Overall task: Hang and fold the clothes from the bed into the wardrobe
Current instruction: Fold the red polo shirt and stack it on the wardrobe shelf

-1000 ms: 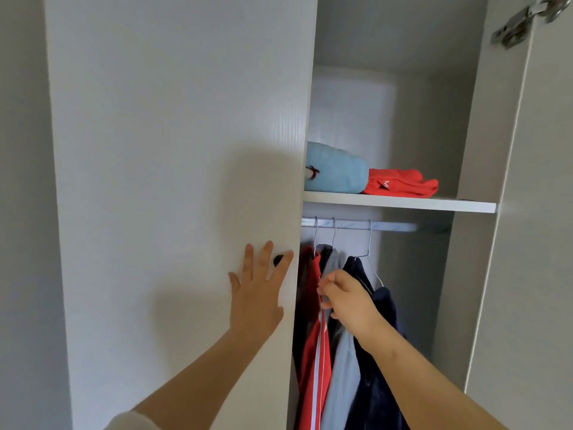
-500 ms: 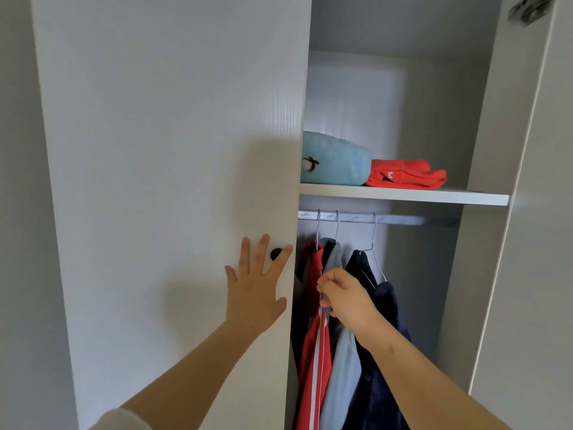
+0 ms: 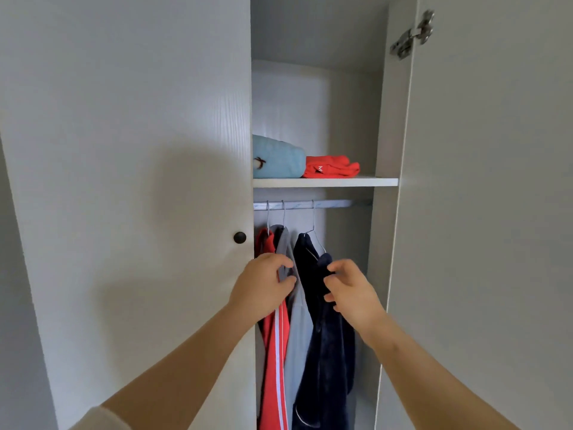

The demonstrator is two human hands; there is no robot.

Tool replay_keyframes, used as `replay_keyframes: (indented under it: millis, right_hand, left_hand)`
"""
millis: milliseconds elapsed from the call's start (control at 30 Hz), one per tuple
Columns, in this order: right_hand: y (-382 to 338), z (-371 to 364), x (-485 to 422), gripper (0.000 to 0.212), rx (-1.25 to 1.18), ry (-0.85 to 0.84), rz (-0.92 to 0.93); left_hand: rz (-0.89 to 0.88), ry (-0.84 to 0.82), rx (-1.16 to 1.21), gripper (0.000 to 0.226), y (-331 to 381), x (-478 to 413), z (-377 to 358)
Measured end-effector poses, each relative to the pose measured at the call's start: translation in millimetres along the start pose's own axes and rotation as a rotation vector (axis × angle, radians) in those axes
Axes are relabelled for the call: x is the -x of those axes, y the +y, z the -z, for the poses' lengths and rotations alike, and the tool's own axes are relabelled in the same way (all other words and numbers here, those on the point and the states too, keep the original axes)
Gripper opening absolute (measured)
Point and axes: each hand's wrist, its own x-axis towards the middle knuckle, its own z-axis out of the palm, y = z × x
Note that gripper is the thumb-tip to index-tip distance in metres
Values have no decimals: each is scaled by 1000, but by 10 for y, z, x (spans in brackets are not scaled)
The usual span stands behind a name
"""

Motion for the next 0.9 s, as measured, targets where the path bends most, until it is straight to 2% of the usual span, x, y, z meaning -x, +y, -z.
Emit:
replay_keyframes:
  millis: [133, 367, 667, 833, 900]
  right_hand:
    - [-134, 531, 431, 17, -70, 173, -40]
    - [-436, 1582, 958, 16, -15, 426, 28]
    - [-355, 2737, 1127, 14, -5, 494, 26]
    - [-174, 3284, 1061, 11, 41, 764, 53]
    - [-89, 3416, 1036, 16, 49, 704, 27]
  left_hand:
    - [-25, -48, 130, 26, 428, 173, -232]
    - [-121, -139, 266, 16, 1486, 289, -655]
    - [-182, -103, 338, 17, 2549, 261, -1280]
    - [-185, -91, 358, 16, 2910, 273, -1656]
    - [-171, -82, 367, 16, 2977, 283, -1764]
